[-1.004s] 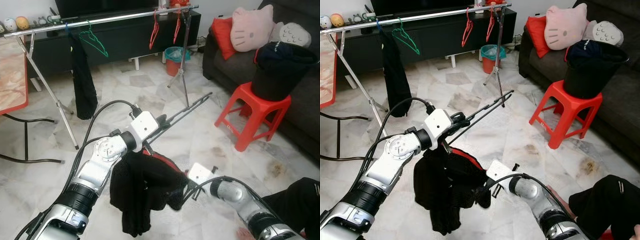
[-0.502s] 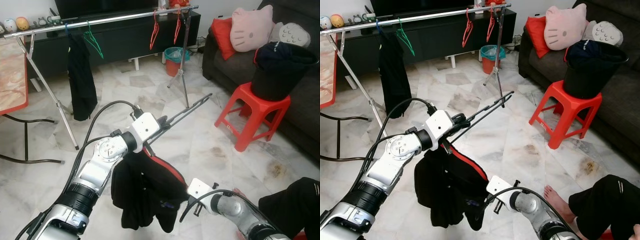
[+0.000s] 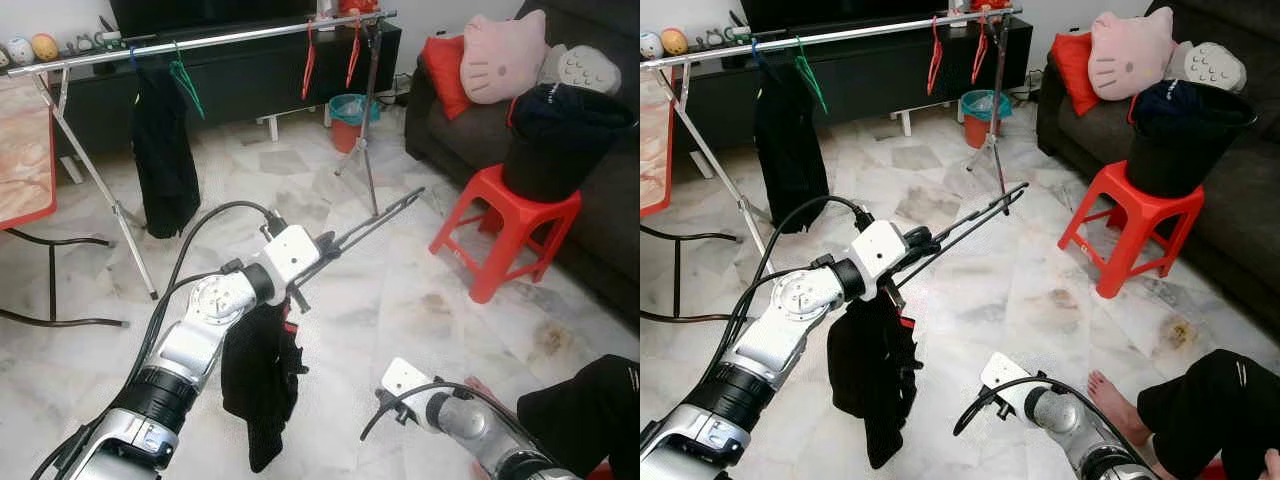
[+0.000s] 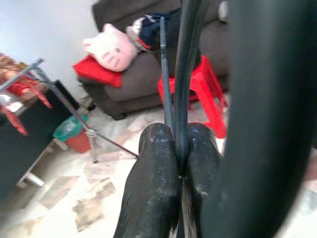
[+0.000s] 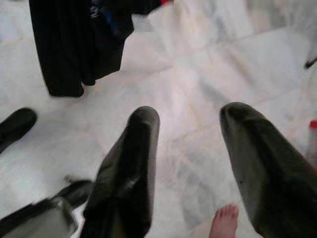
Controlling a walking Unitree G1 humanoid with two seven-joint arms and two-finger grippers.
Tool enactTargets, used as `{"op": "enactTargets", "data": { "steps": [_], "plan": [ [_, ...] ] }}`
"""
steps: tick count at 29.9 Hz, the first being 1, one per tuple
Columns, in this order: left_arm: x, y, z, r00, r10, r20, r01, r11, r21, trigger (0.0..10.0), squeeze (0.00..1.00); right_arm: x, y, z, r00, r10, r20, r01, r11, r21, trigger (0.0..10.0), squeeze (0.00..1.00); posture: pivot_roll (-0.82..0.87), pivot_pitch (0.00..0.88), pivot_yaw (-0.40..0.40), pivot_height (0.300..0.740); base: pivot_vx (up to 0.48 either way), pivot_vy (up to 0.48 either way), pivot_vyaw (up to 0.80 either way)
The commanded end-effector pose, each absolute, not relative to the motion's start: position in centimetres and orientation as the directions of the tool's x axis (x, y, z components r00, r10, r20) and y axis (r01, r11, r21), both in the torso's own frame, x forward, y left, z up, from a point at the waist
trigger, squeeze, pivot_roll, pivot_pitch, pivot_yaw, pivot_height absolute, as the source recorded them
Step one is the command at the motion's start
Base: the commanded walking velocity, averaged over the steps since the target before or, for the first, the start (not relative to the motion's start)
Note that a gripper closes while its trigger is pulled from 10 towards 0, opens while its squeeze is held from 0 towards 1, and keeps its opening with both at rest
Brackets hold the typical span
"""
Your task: Hang hanger
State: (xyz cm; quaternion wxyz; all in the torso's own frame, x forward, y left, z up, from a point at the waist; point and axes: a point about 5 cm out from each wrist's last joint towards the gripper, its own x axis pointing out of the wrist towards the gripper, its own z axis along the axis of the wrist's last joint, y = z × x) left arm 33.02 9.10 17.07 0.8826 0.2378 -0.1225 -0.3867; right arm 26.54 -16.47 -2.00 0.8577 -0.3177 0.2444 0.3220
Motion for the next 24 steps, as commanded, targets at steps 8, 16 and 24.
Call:
{"op": "enactTargets", "data": {
  "steps": [8, 16, 24],
  "plan": [
    [32.1, 7.5, 17.4, 0.604, -0.793, 0.077, 0.731, 0.59, 0.343, 10.0, 0.0, 29.4, -16.1, 1.8, 0.713, 0.53, -0.458, -0.698, 0.594, -0.399, 10.0, 0.0, -0.06, 0.023, -0.023, 0.74, 0.0, 0.0, 0.0],
    [30.2, 4.1, 18.1, 0.432, -0.898, 0.085, 0.855, 0.438, 0.277, 10.0, 0.0, 30.3, -14.3, 5.0, 0.5, 0.746, -0.439, -0.859, 0.366, -0.358, 10.0, 0.0, -0.06, 0.023, -0.023, 0.74, 0.0, 0.0, 0.0],
    [30.1, 2.7, 18.4, 0.392, -0.915, 0.092, 0.874, 0.402, 0.275, 10.0, 0.0, 28.1, -14.4, 5.5, 0.29, 0.805, -0.518, -0.949, 0.173, -0.264, 10.0, 0.0, -0.07, 0.016, -0.018, 0.74, 0.0, 0.0, 0.0]
  ]
}}
